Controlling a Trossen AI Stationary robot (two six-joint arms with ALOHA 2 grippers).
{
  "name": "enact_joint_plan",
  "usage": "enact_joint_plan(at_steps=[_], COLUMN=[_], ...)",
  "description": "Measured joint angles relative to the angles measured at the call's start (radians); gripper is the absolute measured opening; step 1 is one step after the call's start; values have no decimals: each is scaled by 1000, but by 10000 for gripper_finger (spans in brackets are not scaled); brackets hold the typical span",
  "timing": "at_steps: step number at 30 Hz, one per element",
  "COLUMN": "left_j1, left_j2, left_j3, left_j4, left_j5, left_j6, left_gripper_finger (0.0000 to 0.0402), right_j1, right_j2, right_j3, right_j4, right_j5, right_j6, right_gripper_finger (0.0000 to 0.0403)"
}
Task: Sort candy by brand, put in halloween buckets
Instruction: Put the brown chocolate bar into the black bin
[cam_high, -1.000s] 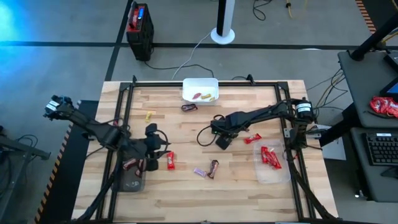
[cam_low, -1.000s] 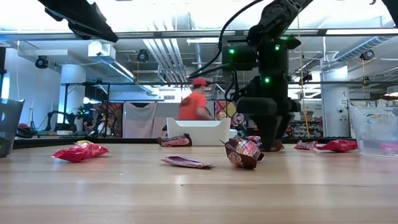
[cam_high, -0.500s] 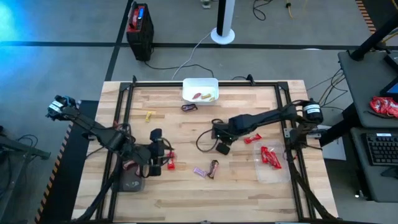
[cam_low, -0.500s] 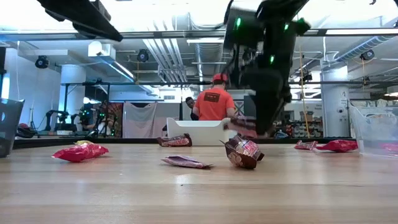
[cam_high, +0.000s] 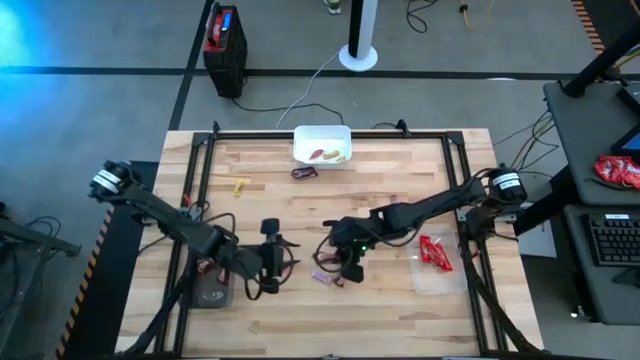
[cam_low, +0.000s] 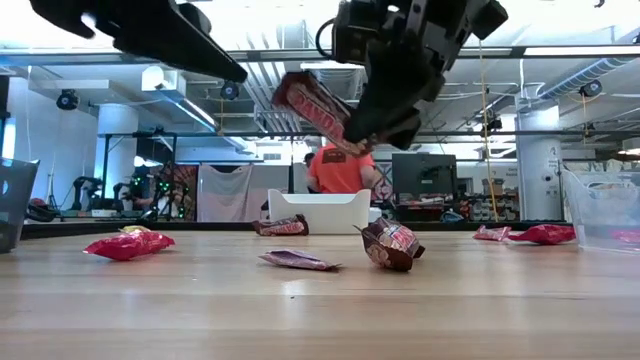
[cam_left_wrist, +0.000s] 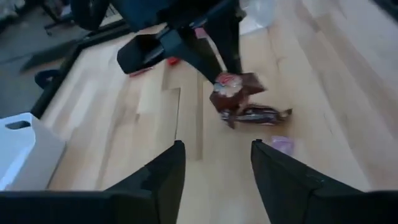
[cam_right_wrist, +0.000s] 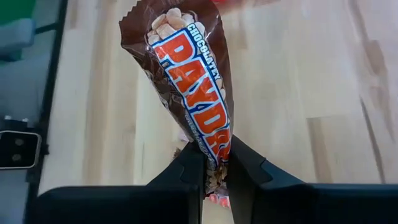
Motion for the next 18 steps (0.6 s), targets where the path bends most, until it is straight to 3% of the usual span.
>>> enact_joint_plan(at_steps=[6,10,18], left_j1=[0,5,44], left_j2=[79,117,122], left_j3=[0,2,3], left_j4=[195,266,292], left_j5=[46,56,103], left_j6=[150,192,222], left_gripper_finger=[205,207,139], right_j1=[-1,-1,-1], right_j2=[5,4,4], right_j3=[0,0,0], right_j4=[50,60,70], right_j5=[-34,-36,-42], right_j6=[-18,-29,-31], right_gripper_finger=[29,29,28])
